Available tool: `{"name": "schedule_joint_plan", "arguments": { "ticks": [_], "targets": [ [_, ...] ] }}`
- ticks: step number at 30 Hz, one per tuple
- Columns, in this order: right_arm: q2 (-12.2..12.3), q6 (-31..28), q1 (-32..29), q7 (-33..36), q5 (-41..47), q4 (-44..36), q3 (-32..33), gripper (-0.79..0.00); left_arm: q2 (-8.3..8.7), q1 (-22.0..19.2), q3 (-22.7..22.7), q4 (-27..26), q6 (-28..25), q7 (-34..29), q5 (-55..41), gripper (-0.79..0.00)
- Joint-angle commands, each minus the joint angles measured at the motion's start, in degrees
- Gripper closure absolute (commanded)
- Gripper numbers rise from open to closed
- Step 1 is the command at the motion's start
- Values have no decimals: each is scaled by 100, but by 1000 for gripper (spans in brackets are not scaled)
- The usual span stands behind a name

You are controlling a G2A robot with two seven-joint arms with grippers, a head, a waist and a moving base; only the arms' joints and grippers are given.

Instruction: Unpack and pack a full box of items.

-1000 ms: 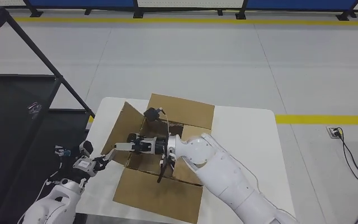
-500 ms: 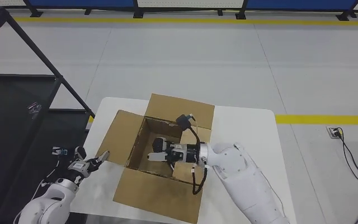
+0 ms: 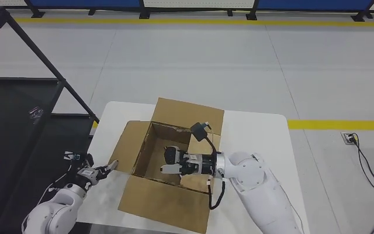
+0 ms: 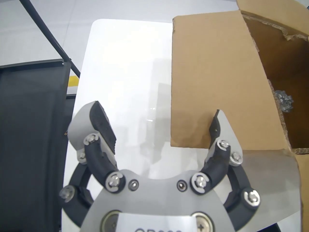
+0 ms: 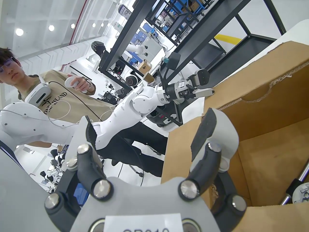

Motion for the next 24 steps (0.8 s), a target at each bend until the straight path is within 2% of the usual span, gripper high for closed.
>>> {"name": "schedule_joint_plan", "arguments": {
  "ticks": [1, 7, 11, 15, 21, 24],
  "targets": [
    [12, -12, -63, -60, -60, -104, -34, -785, 5, -12, 18, 2, 11, 4, 101, -785],
    [58, -122, -76, -11, -62, -139, -118, -785, 15, -39, -7, -37, 57, 9, 153, -785],
    [86, -237, -43, -24, -70, -98, -160, -785, 22, 38, -137, -250, 89, 154, 69, -785],
    [137, -454, -106, -65, -162, -207, -117, -785, 35, 308, -386, -797, 40, 316, -46, -785],
    [254, -609, -420, -177, -399, -660, 98, -785, 32, 870, -709, -1952, -12, 572, -160, -785],
    [329, -702, -680, -262, -497, -937, 292, -785, 27, 1168, -815, -2508, -273, 664, -391, -785]
  ]
}}
